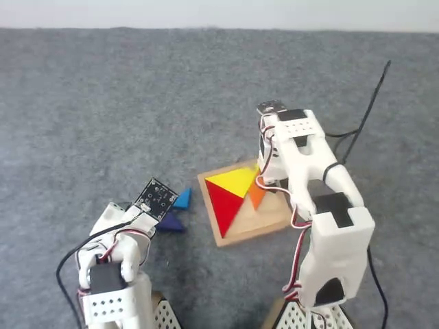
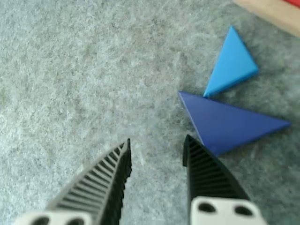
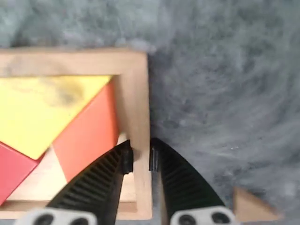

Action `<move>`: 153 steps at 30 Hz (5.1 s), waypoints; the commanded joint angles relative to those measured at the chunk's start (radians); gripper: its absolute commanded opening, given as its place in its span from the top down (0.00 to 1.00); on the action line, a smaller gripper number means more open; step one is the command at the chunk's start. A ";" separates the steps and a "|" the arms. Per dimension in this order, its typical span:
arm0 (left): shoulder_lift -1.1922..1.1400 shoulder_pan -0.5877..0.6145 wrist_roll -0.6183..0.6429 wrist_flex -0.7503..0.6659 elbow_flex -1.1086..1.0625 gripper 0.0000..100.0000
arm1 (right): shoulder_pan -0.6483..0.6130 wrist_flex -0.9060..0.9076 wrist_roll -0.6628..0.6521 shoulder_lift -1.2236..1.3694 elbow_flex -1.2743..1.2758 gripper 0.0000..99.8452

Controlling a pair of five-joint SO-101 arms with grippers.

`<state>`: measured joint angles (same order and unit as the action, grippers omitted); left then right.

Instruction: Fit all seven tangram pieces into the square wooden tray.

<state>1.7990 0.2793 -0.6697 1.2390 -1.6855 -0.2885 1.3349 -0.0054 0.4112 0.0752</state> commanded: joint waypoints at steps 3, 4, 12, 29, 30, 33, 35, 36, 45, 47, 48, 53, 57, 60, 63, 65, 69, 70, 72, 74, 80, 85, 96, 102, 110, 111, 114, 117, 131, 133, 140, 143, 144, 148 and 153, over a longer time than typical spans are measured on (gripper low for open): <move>0.020 0.008 -0.008 0.009 0.007 0.82 | -0.042 0.005 0.055 -0.022 -0.055 0.99; 0.020 0.008 -0.005 0.009 0.008 0.82 | -0.044 0.010 0.018 -0.024 -0.055 0.99; 0.014 -0.003 0.092 0.021 0.071 0.78 | -0.013 0.048 -0.078 -0.248 -0.021 0.99; 0.012 -0.103 0.121 0.035 0.064 0.73 | 0.101 -0.097 -0.094 -0.604 0.310 0.99; 0.012 -0.103 0.138 0.032 0.065 0.73 | 0.101 -0.102 -0.094 -0.584 0.307 0.99; 0.012 -0.103 0.152 0.029 0.065 0.73 | 0.093 -0.142 -0.094 -0.515 0.307 0.99; 0.012 -0.089 0.157 0.023 0.065 0.71 | 0.094 -0.148 -0.098 -0.487 0.302 0.99; 0.012 -0.075 0.167 0.011 0.065 0.71 | 0.099 -0.139 -0.100 -0.486 0.292 0.99; -0.051 -0.061 0.183 -0.031 0.077 0.70 | 0.030 -0.033 -0.219 -0.716 0.358 0.99; -0.163 -0.061 0.183 -0.075 0.107 0.70 | 0.012 -0.064 -0.213 -0.759 0.402 0.99; -0.241 -0.061 0.190 -0.112 0.128 0.70 | 0.010 -0.079 -0.213 -0.771 0.422 0.99; -0.781 -0.078 0.226 -0.152 0.417 0.70 | 0.071 -0.108 -0.215 -0.783 0.473 0.99; -1.172 -0.124 0.275 -0.160 0.581 0.70 | 0.131 -0.170 -0.212 -0.791 0.542 0.99; -1.347 -0.140 0.347 -0.181 0.661 0.70 | 0.162 -0.236 -0.221 -0.782 0.582 0.99; -1.424 -0.140 0.371 -0.204 0.693 0.70 | 0.174 -0.277 -0.222 -0.782 0.605 0.99; -1.442 -0.138 0.376 -0.207 0.693 0.70 | 0.174 -0.283 -0.222 -0.780 0.611 0.99; -1.484 -0.129 0.494 -0.210 0.691 0.70 | 0.171 -0.285 -0.222 -0.780 0.614 0.99; -1.498 -0.129 0.539 -0.207 0.697 0.70 | 0.171 -0.285 -0.222 -0.780 0.614 0.99; -1.517 -0.130 0.611 -0.210 0.710 0.70 | 0.171 -0.285 -0.222 -0.780 0.617 0.99; -1.542 -0.133 0.678 -0.210 0.728 0.70 | 0.170 -0.292 -0.222 -0.780 0.620 0.99; -1.593 -0.140 0.890 -0.233 0.739 0.70 | 0.170 -0.291 -0.222 -0.780 0.620 0.99; -1.668 -0.172 0.858 -0.203 0.782 0.75 | 0.170 -0.291 -0.222 -0.780 0.621 0.99; -1.794 -0.176 0.825 -0.117 0.878 0.79 | 0.170 -0.298 -0.247 -0.780 0.644 0.99; -1.669 -0.173 0.767 -0.126 0.816 0.79 | 0.170 -0.298 -0.247 -0.780 0.646 0.99; -1.412 0.032 0.562 -0.110 0.733 0.79 | 0.170 -0.298 -0.247 -0.780 0.646 0.99; -1.396 0.048 0.537 -0.103 0.722 0.79 | 0.170 -0.298 -0.247 -0.780 0.646 0.99; -1.379 0.084 0.483 -0.103 0.700 0.79 | 0.170 -0.298 -0.247 -0.780 0.646 0.99; -1.370 0.138 0.431 -0.103 0.707 0.79 | 0.170 -0.298 -0.247 -0.780 0.646 0.99; -1.378 0.201 -0.055 -0.066 0.634 0.79 | 0.170 -0.335 -0.249 -0.780 0.664 0.99; -1.372 0.149 -0.049 -0.130 0.578 0.79 | 0.170 -0.335 -0.249 -0.780 0.664 0.99; -1.370 -0.008 0.163 -0.212 0.572 0.79 | 0.170 -0.341 -0.249 -0.780 0.667 0.99; -1.370 -0.100 0.232 -0.235 0.575 0.79 | 0.170 -0.341 -0.249 -0.780 0.667 0.99; -1.370 -0.123 0.265 -0.253 0.576 0.79 | 0.170 -0.341 -0.249 -0.780 0.667 0.99; -1.370 -0.206 0.370 -0.308 0.587 0.79 | 0.170 -0.341 -0.249 -0.780 0.667 0.99; -1.375 -0.307 0.448 -0.325 0.610 0.79 | 0.170 -0.341 -0.249 -0.780 0.667 0.99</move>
<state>0.3997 0.0353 -0.2739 0.9413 -1.1254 -0.1320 1.0081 -0.2417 -0.3222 0.7472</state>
